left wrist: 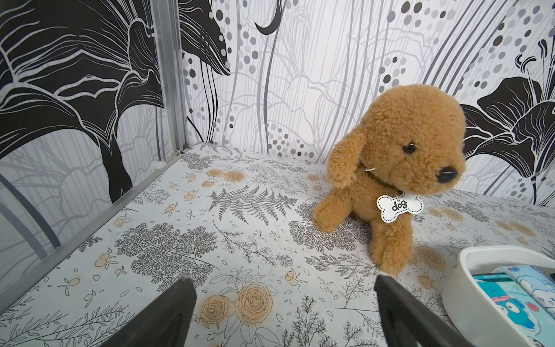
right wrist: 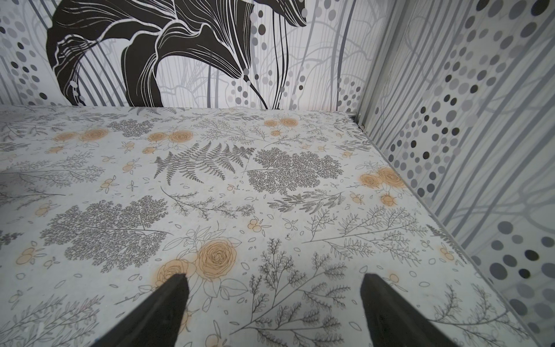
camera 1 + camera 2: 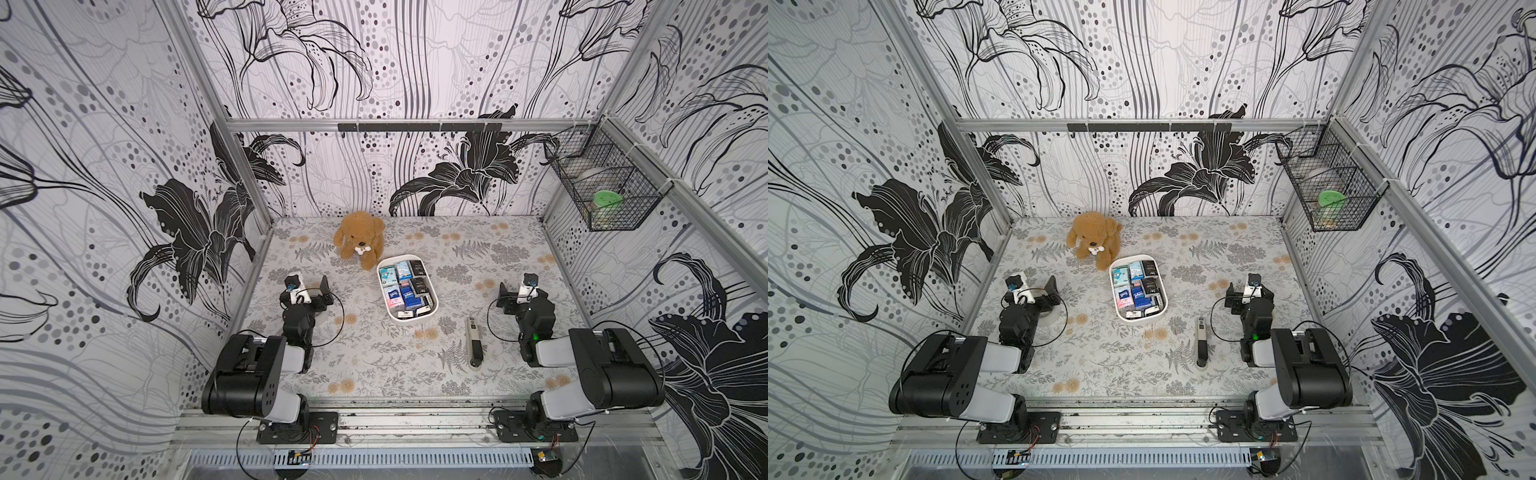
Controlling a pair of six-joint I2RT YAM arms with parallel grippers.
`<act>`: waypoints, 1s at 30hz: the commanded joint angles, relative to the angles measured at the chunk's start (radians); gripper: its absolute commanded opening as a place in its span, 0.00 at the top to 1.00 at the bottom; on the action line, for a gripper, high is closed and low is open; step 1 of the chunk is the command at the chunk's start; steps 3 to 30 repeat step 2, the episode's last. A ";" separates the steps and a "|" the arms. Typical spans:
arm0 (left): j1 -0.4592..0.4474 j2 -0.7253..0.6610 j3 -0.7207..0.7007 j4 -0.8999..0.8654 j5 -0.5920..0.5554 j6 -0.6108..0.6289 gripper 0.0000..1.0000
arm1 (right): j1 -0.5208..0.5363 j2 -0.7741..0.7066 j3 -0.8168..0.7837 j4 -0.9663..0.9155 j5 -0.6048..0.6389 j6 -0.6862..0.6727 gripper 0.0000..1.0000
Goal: Put the pocket tissues into the storage box
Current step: Reset both arms
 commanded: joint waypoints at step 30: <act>0.005 0.004 0.012 0.037 0.014 0.016 0.03 | -0.004 0.005 0.000 0.029 -0.010 0.008 0.04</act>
